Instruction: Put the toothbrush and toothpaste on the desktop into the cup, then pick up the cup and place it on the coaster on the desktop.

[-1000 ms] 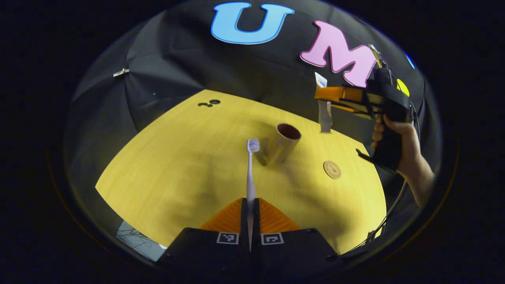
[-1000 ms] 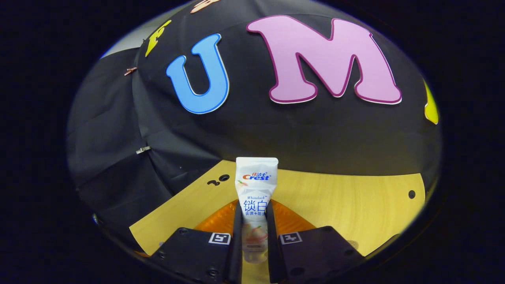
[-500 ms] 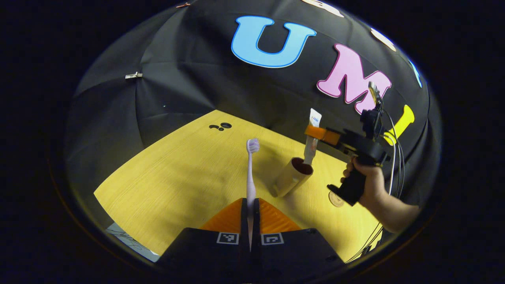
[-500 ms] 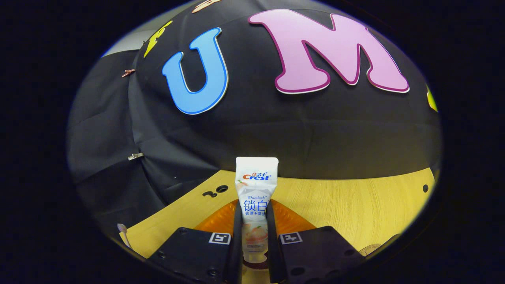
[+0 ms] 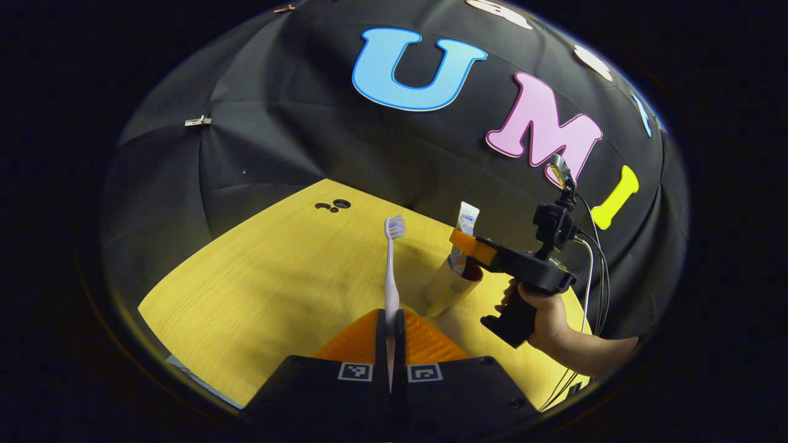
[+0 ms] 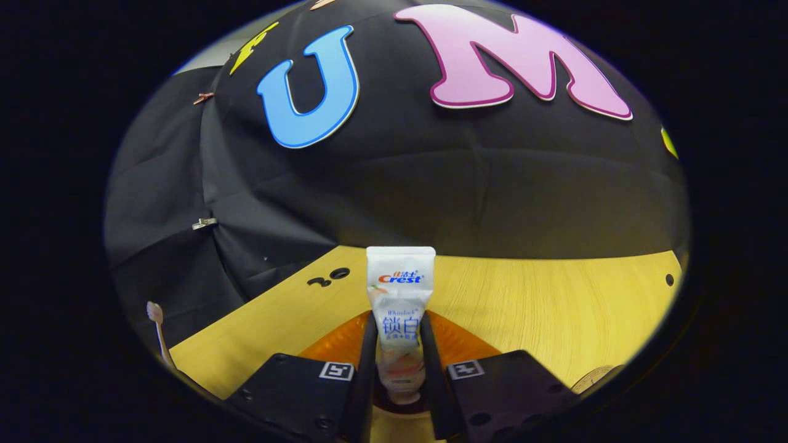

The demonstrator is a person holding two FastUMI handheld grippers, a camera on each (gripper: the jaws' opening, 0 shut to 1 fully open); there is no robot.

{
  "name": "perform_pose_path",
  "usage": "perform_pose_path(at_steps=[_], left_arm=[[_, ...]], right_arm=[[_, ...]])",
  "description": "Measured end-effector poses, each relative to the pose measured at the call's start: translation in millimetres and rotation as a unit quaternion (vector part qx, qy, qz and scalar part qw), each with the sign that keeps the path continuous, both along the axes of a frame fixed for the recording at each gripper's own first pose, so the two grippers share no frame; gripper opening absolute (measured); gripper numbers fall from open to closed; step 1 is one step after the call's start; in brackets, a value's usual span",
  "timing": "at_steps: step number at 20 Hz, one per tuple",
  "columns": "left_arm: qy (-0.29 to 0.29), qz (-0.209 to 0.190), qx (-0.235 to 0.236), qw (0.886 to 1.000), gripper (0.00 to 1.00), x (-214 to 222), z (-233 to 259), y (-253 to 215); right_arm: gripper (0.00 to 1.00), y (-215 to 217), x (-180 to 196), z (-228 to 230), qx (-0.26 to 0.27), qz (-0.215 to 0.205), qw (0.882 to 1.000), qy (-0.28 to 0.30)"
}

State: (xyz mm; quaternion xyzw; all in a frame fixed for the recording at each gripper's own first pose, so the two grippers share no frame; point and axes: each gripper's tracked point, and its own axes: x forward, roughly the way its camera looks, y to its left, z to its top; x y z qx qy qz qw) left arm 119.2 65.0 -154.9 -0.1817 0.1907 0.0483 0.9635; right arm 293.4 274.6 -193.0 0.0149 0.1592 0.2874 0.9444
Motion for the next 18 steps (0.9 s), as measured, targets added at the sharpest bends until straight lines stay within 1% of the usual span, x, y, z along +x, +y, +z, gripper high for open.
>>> perform_pose_path(at_steps=[1,2,3,4,5,6,9,12,14,18], left_arm=[[0.002,0.0,0.0,1.0,0.06,-1,-2,0],[0.003,0.001,0.0,1.0,0.06,-2,-3,-1],[0.002,0.001,0.0,1.0,0.06,-2,-3,-1],[0.0,0.001,0.001,1.0,0.06,-2,-4,-2],[-0.001,0.002,0.003,1.0,0.06,0,-3,-4],[-0.007,0.002,0.001,1.0,0.06,3,-1,-8],[-0.033,-0.005,0.001,0.999,0.06,16,12,-22],[-0.068,-0.018,-0.002,0.997,0.06,37,35,-38],[-0.09,-0.025,0.005,0.996,0.06,54,51,-48],[-0.142,-0.049,0.016,0.988,0.06,89,81,-70]], right_arm=[[0.36,1,-5,-3,0.0,0.01,1.0,0.008],[0.65,-1,-10,-4,-0.002,0.014,1.0,0.011],[0.54,-2,-14,-2,0.001,0.02,1.0,0.011],[0.77,-7,-20,5,0.003,0.021,1.0,0.006],[0.85,-10,-22,10,0.004,0.019,1.0,0.001],[0.99,-15,-25,16,0.007,0.017,1.0,-0.003],[0.98,-39,-36,37,0.018,0.006,1.0,-0.013],[0.98,-74,-45,50,0.018,-0.009,1.0,-0.021],[0.98,-106,-45,52,0.004,-0.033,0.999,-0.025],[0.98,-168,-49,55,-0.009,-0.074,0.997,-0.01]])
